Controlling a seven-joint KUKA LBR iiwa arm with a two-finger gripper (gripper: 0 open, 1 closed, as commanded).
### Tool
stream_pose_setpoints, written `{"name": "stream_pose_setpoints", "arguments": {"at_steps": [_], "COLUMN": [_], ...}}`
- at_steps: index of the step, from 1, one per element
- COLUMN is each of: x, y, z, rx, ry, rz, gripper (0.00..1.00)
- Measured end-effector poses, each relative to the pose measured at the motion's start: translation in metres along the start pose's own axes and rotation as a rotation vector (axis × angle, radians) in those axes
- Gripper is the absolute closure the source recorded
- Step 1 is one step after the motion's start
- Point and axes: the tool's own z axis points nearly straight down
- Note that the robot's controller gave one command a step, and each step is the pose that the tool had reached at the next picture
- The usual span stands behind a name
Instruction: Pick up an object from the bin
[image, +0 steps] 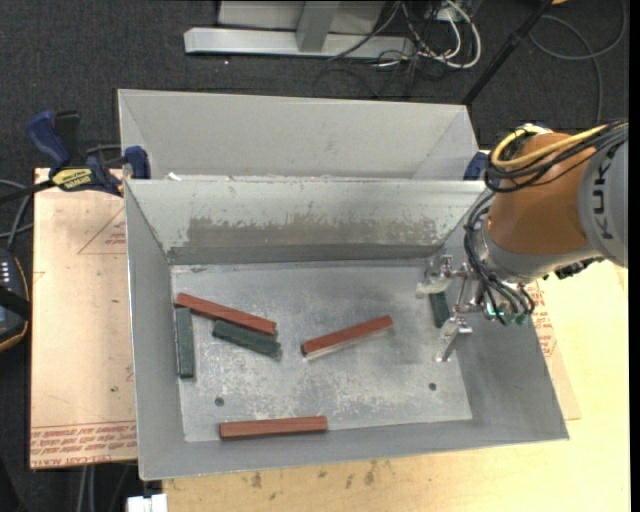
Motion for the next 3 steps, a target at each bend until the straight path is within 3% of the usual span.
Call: {"name": "stream_pose_setpoints", "arguments": {"at_steps": [1,2,3], "x": [-0.002,-0.031,-0.033], "y": [0.0,0.027,0.071], "z": [-0.004,0.017,0.057], "rx": [0.001,0.004,0.004], "ry": [-0.008,-0.015,-0.026], "rz": [-0.002,-0.046,-0.13], "gripper": [0.0,0.0,1.0]}}
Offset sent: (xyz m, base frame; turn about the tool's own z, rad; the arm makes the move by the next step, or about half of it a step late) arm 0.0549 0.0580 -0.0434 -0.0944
